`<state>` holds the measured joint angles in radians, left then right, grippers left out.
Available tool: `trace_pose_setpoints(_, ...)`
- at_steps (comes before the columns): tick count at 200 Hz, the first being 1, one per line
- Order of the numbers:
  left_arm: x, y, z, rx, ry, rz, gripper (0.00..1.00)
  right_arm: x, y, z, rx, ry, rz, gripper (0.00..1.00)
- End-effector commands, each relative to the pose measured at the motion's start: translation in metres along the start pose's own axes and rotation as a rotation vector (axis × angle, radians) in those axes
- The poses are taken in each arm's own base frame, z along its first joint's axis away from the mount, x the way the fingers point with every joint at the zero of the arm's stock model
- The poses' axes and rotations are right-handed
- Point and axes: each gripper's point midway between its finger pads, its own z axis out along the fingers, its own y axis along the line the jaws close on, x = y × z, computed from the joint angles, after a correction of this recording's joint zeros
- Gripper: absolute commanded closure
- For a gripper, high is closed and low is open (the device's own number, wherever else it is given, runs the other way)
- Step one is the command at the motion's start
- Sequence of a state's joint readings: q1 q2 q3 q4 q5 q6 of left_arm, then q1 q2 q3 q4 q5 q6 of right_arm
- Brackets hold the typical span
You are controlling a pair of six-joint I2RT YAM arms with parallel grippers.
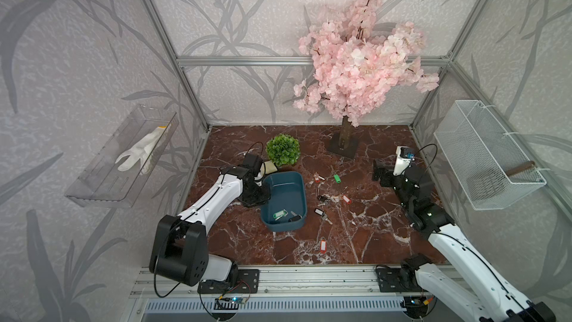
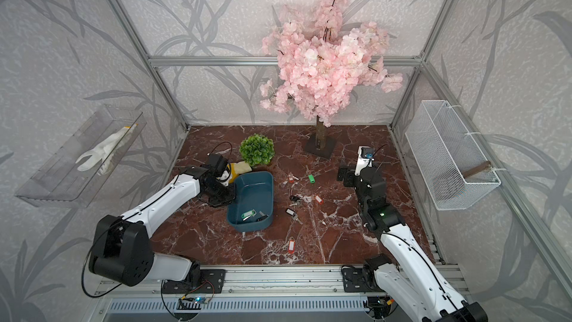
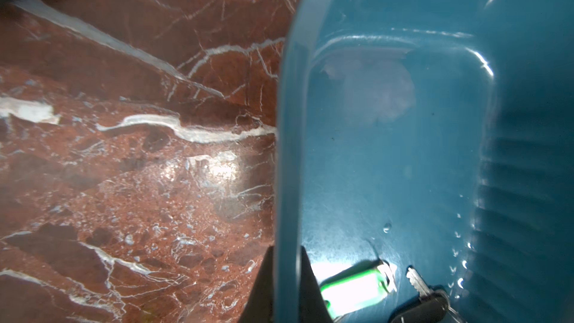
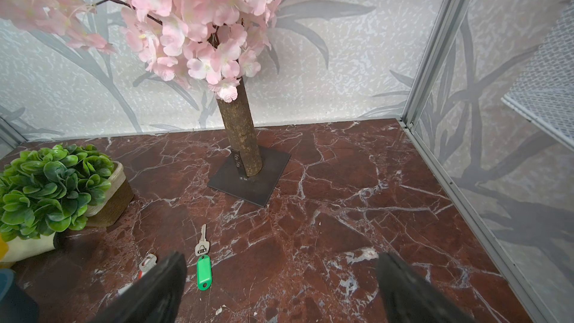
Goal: Take the keys out of the storage box
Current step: Adjust the storage box at the center of the board.
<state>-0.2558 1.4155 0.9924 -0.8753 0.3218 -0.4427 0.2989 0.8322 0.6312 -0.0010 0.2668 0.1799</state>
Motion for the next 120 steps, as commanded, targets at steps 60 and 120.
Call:
trace_pose_setpoints(60,0.001,0.007,0.003,-0.039,0.036,0.027,1.00,-0.008,0.005,0.001,-0.026,0.013,-0.018,0.01)
trace_pose_setpoints(120,-0.005,0.012,0.023,-0.090,0.008,0.063,1.00,-0.008,0.031,0.003,-0.160,0.068,-0.056,0.01)
